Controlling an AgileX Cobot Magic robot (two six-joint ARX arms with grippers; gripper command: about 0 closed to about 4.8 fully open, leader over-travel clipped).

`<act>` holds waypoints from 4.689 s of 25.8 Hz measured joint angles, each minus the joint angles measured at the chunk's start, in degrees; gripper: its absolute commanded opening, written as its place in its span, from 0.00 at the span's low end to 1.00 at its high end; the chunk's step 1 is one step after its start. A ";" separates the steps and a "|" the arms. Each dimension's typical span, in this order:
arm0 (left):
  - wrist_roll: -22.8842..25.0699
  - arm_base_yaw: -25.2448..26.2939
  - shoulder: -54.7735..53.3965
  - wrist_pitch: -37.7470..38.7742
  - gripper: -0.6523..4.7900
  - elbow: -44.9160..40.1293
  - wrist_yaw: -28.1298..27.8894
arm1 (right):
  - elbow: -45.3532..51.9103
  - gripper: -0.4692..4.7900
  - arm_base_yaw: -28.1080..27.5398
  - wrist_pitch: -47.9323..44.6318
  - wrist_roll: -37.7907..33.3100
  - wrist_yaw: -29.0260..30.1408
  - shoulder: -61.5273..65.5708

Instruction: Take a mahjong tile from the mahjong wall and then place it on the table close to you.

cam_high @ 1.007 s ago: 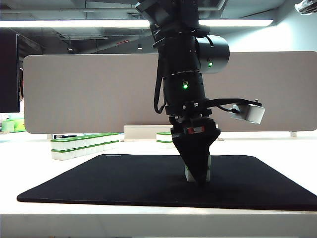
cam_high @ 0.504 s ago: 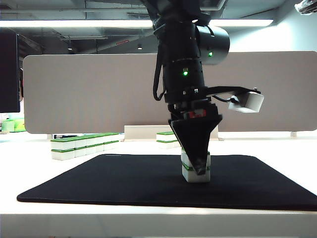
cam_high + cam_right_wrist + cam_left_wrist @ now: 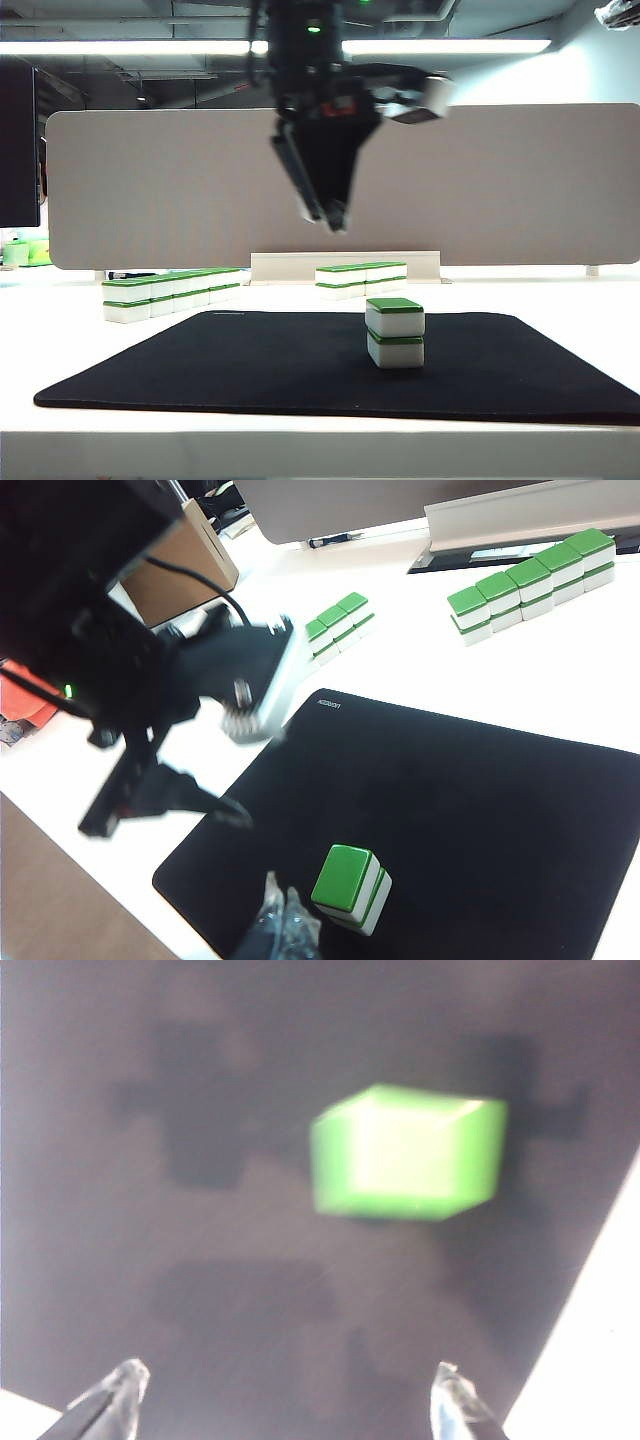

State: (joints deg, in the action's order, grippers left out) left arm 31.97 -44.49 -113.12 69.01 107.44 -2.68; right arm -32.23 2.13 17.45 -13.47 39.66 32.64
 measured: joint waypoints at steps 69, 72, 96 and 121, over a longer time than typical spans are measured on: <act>-10.45 37.38 -2.58 -4.63 0.81 -0.09 5.40 | 0.02 0.09 0.00 0.00 0.00 -1.53 0.00; -9.90 37.27 -5.35 -4.96 0.81 -0.09 4.11 | 0.02 0.09 0.00 0.00 0.00 -1.53 0.00; -9.90 37.18 -10.34 -12.52 0.80 -0.09 5.11 | 0.02 0.09 -0.02 0.00 0.00 -2.21 -0.02; -11.19 35.17 -14.16 -13.11 0.35 -0.07 4.90 | 0.02 0.09 -0.02 0.00 0.00 -2.23 0.04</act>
State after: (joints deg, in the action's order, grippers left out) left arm 20.78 -9.32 -127.28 55.90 107.37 2.22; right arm -32.21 2.11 17.45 -13.47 37.43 32.69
